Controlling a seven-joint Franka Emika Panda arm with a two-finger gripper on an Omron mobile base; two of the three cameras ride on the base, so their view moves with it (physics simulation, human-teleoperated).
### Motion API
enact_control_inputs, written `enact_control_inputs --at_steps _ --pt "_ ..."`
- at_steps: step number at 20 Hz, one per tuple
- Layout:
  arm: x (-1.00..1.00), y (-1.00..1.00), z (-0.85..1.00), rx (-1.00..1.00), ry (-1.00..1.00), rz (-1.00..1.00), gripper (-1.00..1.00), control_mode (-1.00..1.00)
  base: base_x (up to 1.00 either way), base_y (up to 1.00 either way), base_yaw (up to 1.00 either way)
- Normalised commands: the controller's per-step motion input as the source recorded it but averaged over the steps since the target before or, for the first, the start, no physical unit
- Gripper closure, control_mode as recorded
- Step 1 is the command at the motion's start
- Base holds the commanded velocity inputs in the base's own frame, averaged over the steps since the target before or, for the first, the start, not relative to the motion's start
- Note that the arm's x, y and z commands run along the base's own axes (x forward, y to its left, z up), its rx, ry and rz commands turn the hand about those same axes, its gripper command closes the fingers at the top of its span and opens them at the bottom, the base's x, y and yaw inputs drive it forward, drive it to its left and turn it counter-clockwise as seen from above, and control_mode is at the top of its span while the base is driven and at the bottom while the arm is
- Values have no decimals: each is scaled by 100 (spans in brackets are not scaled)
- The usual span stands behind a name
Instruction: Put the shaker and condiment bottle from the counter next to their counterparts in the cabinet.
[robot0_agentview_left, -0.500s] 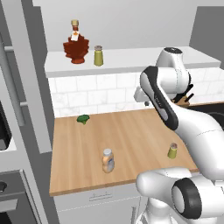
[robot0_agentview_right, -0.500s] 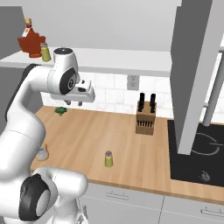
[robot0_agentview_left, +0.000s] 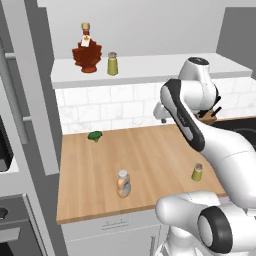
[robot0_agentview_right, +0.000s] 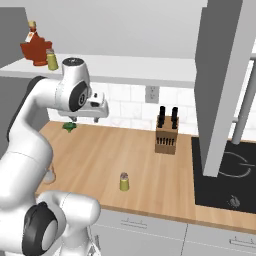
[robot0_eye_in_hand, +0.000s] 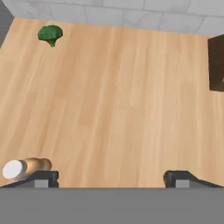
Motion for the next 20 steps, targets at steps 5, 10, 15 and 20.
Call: enact_control_inputs --at_steps 5,10,15,20 --pt "-6 -20 -2 4 -23 28 -100 -100 0 0 0" --pt "-7 -40 -6 14 -23 33 -100 -100 0 0 0" --pt "-2 -41 -20 19 -11 27 -100 -100 0 0 0" --pt "0 -1 -49 0 -9 23 -100 -100 0 0 0"
